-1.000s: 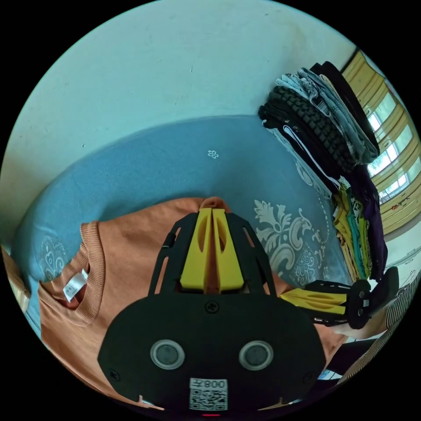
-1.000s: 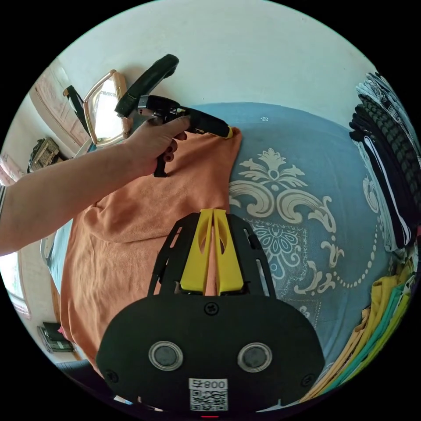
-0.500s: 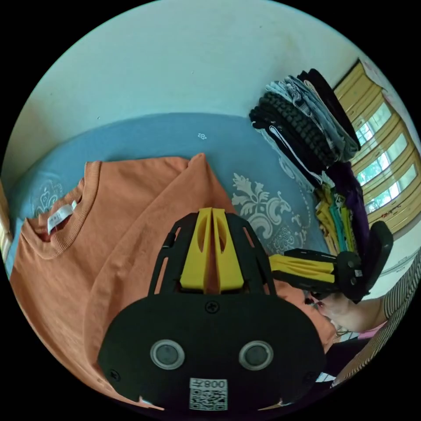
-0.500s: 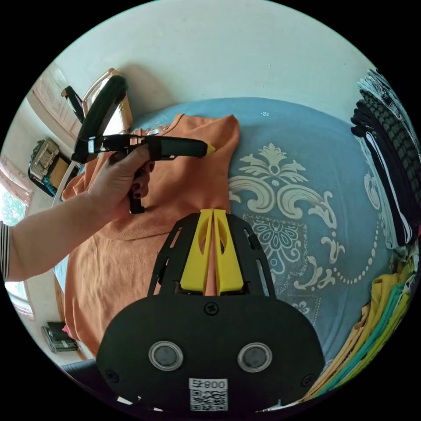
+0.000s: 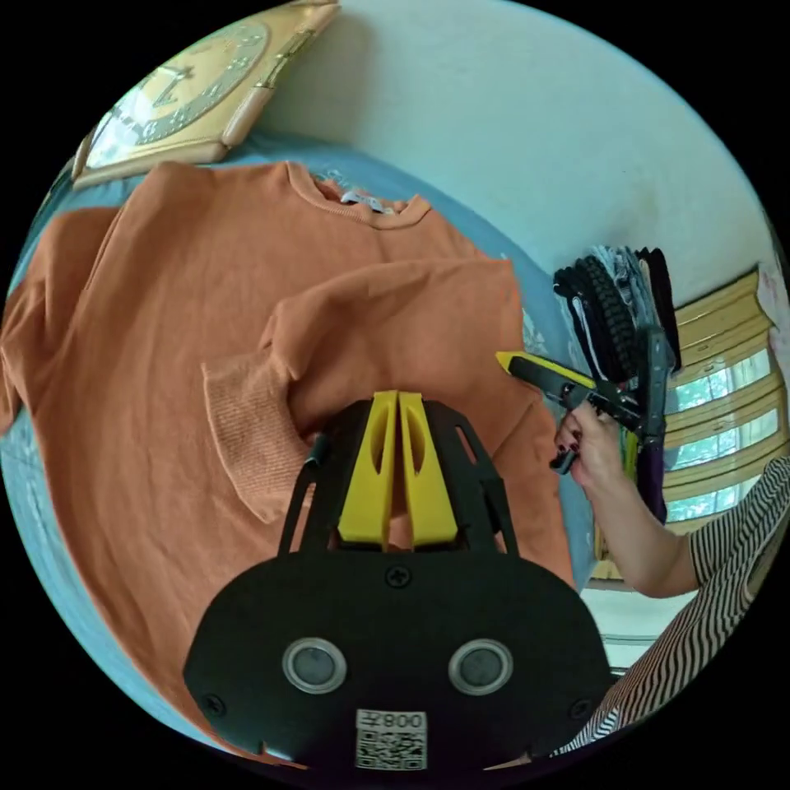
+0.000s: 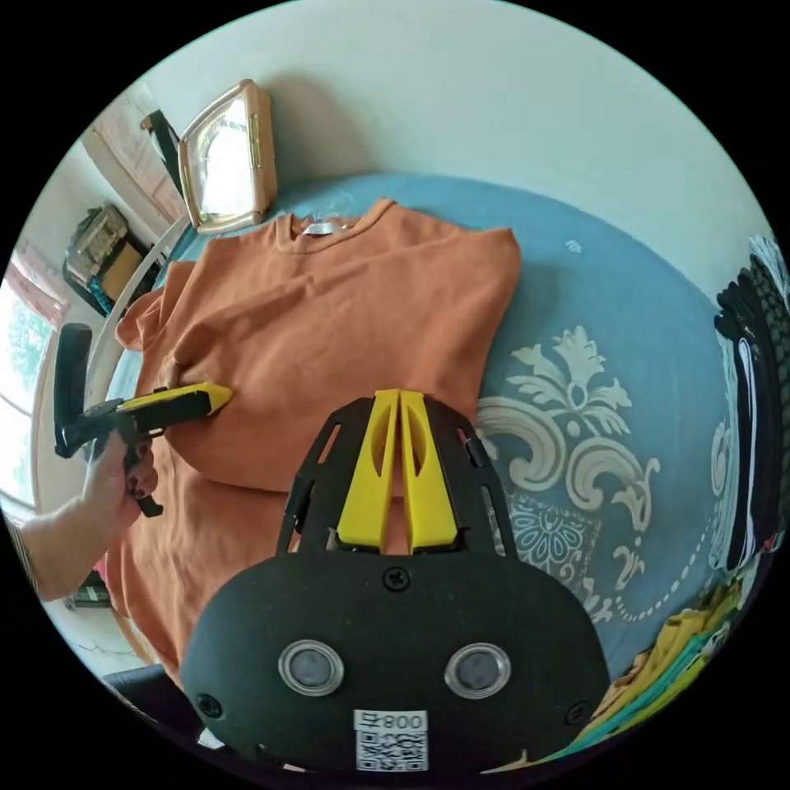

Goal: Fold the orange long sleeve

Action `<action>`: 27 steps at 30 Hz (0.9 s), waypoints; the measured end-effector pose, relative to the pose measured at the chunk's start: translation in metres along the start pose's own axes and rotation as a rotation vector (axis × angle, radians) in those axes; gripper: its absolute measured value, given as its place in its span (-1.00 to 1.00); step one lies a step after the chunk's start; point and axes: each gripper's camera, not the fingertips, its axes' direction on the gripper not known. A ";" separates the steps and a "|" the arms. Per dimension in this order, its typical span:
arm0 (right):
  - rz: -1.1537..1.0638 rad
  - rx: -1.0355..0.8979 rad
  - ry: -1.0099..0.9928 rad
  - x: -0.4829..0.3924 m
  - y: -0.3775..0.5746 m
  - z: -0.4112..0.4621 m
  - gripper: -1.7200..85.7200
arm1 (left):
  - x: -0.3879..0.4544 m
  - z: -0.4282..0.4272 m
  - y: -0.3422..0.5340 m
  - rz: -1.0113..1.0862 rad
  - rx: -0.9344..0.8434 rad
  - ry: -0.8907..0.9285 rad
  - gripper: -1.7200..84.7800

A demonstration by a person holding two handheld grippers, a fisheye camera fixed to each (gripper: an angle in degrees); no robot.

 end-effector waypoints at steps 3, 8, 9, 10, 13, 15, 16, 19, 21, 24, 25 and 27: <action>-0.015 -0.005 0.013 -0.008 -0.009 0.002 -0.96 | -0.036 -0.027 0.014 -0.055 0.000 0.065 -0.94; -0.030 0.036 -0.072 -0.041 -0.036 -0.010 -0.96 | -0.131 -0.129 0.074 -0.270 0.244 0.104 -0.86; -0.047 0.047 -0.093 -0.050 -0.040 -0.011 -0.96 | -0.147 -0.141 0.083 -0.316 0.276 0.105 -0.85; -0.093 0.055 -0.140 -0.068 -0.050 -0.009 -0.96 | -0.181 -0.166 0.102 -0.405 0.343 0.105 -0.82; -0.213 0.043 -0.241 -0.119 -0.075 0.010 -0.96 | -0.263 -0.228 0.150 -0.618 0.508 0.044 -0.76; -0.263 0.021 -0.272 -0.145 -0.089 0.026 -0.96 | -0.306 -0.261 0.172 -0.712 0.582 0.008 -0.74; -0.287 0.015 -0.305 -0.160 -0.096 0.037 -0.96 | -0.334 -0.279 0.183 -0.774 0.609 0.003 -0.72; -0.331 -0.045 -0.329 -0.188 -0.109 0.069 -0.96 | -0.398 -0.313 0.210 -0.918 0.699 0.045 -0.69; -0.337 -0.079 -0.289 -0.197 -0.112 0.088 -0.96 | -0.425 -0.327 0.222 -0.979 0.754 0.054 -0.68; -0.320 -0.092 -0.273 -0.197 -0.117 0.109 -0.96 | -0.465 -0.337 0.223 -0.971 0.758 0.173 -0.68; -0.311 -0.100 -0.277 -0.195 -0.119 0.116 -0.96 | -0.476 -0.339 0.221 -0.963 0.742 0.189 -0.70; -0.304 -0.108 -0.280 -0.193 -0.122 0.125 -0.96 | -0.485 -0.346 0.216 -0.939 0.735 0.180 -0.75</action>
